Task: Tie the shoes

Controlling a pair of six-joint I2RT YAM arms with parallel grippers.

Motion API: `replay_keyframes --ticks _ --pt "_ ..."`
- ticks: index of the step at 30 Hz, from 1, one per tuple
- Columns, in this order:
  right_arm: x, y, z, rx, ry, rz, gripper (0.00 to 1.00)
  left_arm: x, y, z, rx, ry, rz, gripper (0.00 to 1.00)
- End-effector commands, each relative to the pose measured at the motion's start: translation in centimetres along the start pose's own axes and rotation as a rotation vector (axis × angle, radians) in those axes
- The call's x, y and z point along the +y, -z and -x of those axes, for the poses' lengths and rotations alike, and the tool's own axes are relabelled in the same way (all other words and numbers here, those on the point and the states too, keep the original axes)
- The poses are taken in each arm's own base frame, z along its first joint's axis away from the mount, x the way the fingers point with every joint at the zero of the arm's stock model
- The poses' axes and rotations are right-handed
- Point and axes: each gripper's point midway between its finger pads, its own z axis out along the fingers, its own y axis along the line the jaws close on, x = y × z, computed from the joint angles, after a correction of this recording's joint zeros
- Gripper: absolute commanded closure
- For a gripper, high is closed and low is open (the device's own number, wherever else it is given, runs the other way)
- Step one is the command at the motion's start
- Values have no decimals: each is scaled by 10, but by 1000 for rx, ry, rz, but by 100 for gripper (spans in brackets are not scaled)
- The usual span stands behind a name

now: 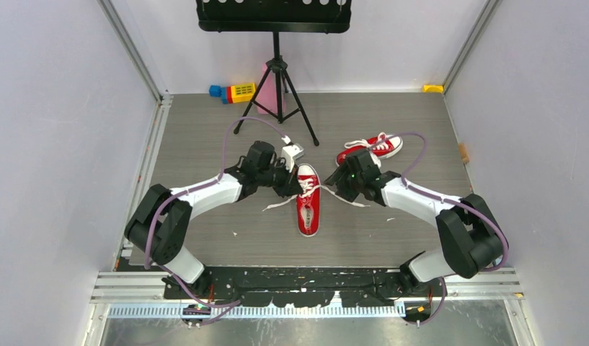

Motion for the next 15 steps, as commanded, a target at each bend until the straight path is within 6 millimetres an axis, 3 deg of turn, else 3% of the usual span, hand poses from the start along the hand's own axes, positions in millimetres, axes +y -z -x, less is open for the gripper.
replay_keyframes --ticks 1,12,15 --pt "9 -10 24 -190 -305 17 42 -11 10 25 -80 -25 -14 100" --pt "3 -40 10 -193 -538 -55 44 -7 6 22 -63 -9 -7 100" --pt "3 -48 9 -191 -554 -56 48 -6 4 20 -54 -5 -7 100"
